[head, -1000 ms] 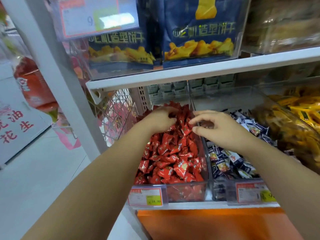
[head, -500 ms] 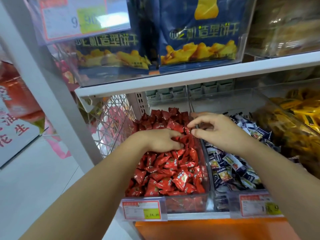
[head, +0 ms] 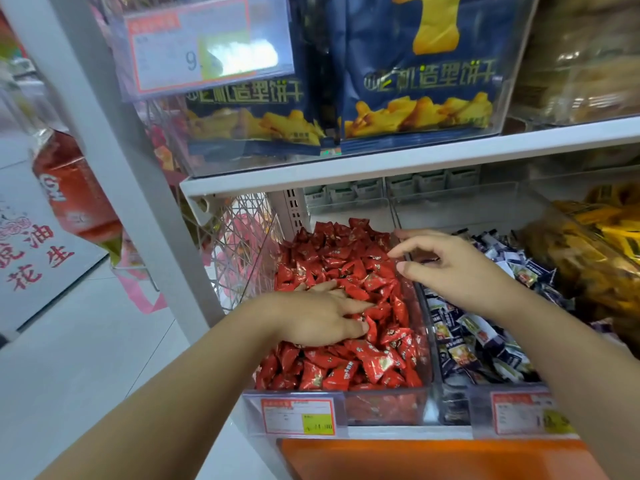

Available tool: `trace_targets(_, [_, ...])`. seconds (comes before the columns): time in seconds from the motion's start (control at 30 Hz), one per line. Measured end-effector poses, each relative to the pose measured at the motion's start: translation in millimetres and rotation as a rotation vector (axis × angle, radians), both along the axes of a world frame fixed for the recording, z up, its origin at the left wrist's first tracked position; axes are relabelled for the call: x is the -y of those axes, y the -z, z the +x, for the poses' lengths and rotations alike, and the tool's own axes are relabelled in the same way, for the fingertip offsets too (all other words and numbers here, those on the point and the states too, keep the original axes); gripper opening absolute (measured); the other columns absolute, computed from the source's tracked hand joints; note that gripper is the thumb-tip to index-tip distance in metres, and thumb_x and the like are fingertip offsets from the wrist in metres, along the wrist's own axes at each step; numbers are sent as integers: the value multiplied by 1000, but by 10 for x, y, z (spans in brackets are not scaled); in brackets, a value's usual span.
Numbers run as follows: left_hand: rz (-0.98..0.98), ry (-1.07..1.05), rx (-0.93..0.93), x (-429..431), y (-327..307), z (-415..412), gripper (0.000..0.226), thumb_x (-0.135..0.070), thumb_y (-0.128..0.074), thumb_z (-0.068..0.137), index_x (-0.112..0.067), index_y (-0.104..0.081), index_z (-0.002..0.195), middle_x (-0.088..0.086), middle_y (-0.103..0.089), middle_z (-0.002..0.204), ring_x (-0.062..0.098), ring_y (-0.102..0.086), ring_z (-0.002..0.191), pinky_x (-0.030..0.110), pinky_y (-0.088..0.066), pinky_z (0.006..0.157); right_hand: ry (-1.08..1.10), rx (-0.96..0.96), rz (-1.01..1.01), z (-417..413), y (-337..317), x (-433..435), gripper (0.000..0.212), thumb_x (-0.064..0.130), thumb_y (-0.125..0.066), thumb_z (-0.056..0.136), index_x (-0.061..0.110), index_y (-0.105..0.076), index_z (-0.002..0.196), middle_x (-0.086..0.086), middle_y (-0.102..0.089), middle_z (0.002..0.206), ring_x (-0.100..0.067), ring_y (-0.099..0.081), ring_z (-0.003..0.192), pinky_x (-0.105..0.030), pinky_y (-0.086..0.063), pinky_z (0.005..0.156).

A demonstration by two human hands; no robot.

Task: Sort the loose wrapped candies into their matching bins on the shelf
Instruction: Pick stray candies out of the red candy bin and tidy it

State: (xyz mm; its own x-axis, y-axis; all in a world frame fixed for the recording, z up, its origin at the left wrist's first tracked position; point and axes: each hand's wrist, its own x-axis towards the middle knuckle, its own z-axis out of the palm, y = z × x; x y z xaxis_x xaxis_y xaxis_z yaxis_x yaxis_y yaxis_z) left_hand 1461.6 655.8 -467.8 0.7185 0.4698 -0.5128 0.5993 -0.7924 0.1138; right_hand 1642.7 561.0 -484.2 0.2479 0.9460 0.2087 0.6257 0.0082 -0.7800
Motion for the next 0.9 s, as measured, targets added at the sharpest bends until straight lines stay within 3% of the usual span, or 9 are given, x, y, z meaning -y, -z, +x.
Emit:
trace_targets(0.13, [-86, -39, 20, 48, -145, -28, 45, -51, -26, 100, -49, -22, 144, -9, -6, 159, 10, 8, 146, 47, 9, 117, 1, -1, -13, -7, -8, 4, 13, 30, -60, 88, 37, -67, 98, 14, -48, 134, -4, -42, 124, -34, -33, 108])
trace_targets(0.23, [-157, -82, 171, -12, -240, -75, 36, -39, -38, 99, -45, -46, 134, -4, -38, 150, 17, -33, 138, 36, -20, 116, 3, -6, -15, -15, -13, 5, 13, 30, -61, 88, 37, -67, 97, 16, -48, 131, -4, -42, 124, -34, -33, 108])
trace_targets(0.3, [-153, -156, 344, -103, -277, -57, 28, -30, -41, 98, -39, -59, 118, -1, -60, 127, 19, -64, 92, 29, -48, 87, 5, -9, -18, -18, -18, 2, 12, 30, -61, 88, 36, -67, 97, 16, -48, 129, -3, -42, 124, -33, -33, 108])
trace_targets(0.33, [-123, -206, 427, -165, -279, -11, 27, -24, -42, 99, -36, -61, 112, -1, -63, 118, 15, -61, 68, 22, -47, 67, 6, -13, -20, -16, -22, 0, 12, 29, -61, 88, 36, -67, 96, 16, -49, 129, -4, -42, 123, -33, -33, 108])
trace_targets(0.37, [-68, -258, 491, -233, -264, 58, 26, -20, -42, 99, -33, -62, 110, 0, -63, 114, 13, -56, 60, 18, -42, 54, 7, -20, -22, -16, -27, -2, 12, 29, -62, 87, 35, -67, 96, 15, -49, 129, -4, -43, 123, -32, -33, 108])
trace_targets(0.43, [36, -346, 566, -364, -187, 236, 27, -15, -44, 97, -25, -60, 117, 2, -61, 123, 18, -61, 87, 13, -39, 57, 9, -36, -24, -19, -32, -7, 12, 28, -63, 87, 35, -68, 95, 15, -50, 129, -4, -45, 121, -30, -33, 105])
trace_targets(0.5, [85, -429, 609, -484, -79, 414, 34, -13, -47, 94, -20, -56, 127, 3, -57, 130, 21, -56, 111, 15, -38, 75, 15, -35, -21, -8, -20, -10, 12, 28, -63, 86, 35, -68, 94, 15, -52, 126, -3, -46, 117, -28, -34, 103])
trace_targets(0.6, [38, -509, 612, -649, 35, 585, 38, -14, -47, 93, -22, -55, 129, 5, -56, 132, 22, -54, 113, 23, -41, 82, 10, -29, -18, 5, -2, -18, 11, 30, -63, 86, 36, -68, 94, 16, -51, 127, -2, -45, 118, -29, -34, 105])
trace_targets(0.9, [-119, -309, 330, -584, 54, 786, 49, -48, -39, 97, -27, -41, 141, 0, -42, 147, 21, -42, 131, 30, -30, 104, 4, 4, 5, 46, 9, -63, 12, 29, -64, 84, 37, -68, 92, 17, -54, 117, 2, -48, 111, -23, -36, 98])
